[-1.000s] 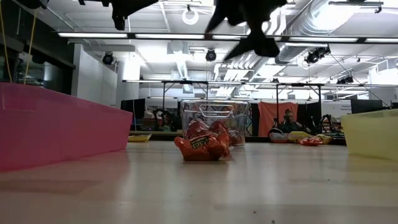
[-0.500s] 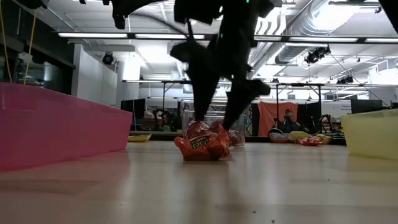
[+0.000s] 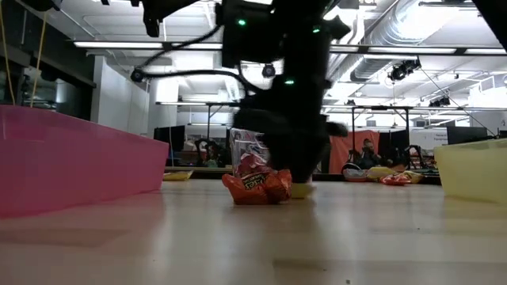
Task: Sort candy
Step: Put the yellow candy into the pink bin
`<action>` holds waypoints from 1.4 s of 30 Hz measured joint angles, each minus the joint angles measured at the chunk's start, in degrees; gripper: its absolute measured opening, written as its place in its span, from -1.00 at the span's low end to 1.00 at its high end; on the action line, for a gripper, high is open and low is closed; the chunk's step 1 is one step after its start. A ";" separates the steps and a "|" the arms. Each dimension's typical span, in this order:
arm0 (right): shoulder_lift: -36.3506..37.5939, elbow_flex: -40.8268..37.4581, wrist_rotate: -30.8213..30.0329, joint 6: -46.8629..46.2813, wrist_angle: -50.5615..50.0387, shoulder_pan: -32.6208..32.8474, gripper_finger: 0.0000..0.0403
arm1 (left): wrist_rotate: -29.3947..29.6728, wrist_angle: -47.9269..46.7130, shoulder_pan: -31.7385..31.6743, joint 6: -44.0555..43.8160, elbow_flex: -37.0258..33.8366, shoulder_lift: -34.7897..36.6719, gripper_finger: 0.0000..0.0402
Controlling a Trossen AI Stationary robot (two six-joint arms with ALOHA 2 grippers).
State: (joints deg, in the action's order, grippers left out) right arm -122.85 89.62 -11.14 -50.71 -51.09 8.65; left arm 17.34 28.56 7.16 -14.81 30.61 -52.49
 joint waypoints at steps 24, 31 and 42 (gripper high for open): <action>38.63 -0.54 -21.48 5.74 -13.14 0.50 -0.99 | -0.33 -1.78 0.00 1.46 0.00 0.00 -0.06; 40.79 -0.54 -21.81 7.69 -13.14 -0.03 -1.00 | -0.35 -2.21 0.00 1.48 0.00 0.00 -0.06; 40.77 -0.54 -21.32 8.65 -14.12 0.13 -1.00 | -0.39 -2.21 0.00 1.49 0.00 0.00 -0.06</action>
State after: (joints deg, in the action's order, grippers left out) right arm -82.08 89.08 -32.47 -42.06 -65.21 8.78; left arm 16.95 26.35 7.16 -13.32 30.61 -52.49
